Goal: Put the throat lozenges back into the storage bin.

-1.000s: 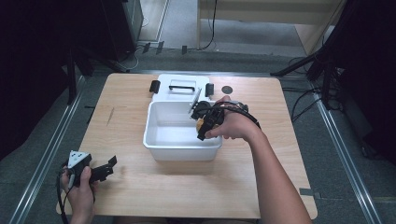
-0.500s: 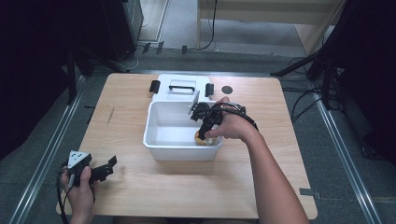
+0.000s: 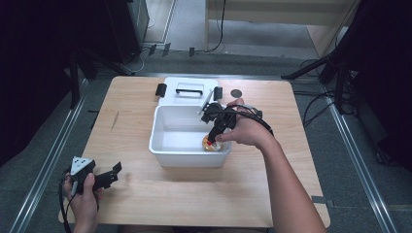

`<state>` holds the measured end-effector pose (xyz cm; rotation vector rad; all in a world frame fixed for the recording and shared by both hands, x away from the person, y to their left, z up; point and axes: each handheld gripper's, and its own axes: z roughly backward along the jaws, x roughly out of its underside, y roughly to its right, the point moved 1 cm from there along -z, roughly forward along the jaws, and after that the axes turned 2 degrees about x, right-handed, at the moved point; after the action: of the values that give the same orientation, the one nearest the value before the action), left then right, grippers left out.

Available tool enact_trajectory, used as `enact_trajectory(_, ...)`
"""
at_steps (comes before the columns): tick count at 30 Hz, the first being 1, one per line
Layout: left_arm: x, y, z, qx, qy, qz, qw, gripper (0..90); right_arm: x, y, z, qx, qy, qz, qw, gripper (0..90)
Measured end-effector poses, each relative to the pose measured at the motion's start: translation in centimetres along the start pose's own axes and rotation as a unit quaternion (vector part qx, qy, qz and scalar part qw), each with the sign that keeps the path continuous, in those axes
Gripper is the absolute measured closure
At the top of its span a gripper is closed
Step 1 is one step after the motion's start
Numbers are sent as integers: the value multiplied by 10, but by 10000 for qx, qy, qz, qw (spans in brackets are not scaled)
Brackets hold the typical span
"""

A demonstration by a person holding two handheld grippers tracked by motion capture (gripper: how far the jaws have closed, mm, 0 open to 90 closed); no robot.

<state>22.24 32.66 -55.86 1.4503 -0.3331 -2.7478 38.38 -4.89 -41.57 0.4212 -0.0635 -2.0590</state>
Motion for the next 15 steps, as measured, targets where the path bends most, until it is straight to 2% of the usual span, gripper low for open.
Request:
enact_trajectory(4,0,0,0,-8,13,4,10000,0,6,4,15,64,159,-248,9995,228)
enact_trajectory(10,0,0,0,-10,15,-11,10000,0,19,14,31,224,174,-554,9981,125)
enact_trajectory(12,0,0,0,-9,15,-10,10000,0,24,17,35,266,217,-641,9974,124)
enact_trajectory(15,0,0,0,-8,8,-5,10000,0,34,23,41,221,247,-922,9952,59)
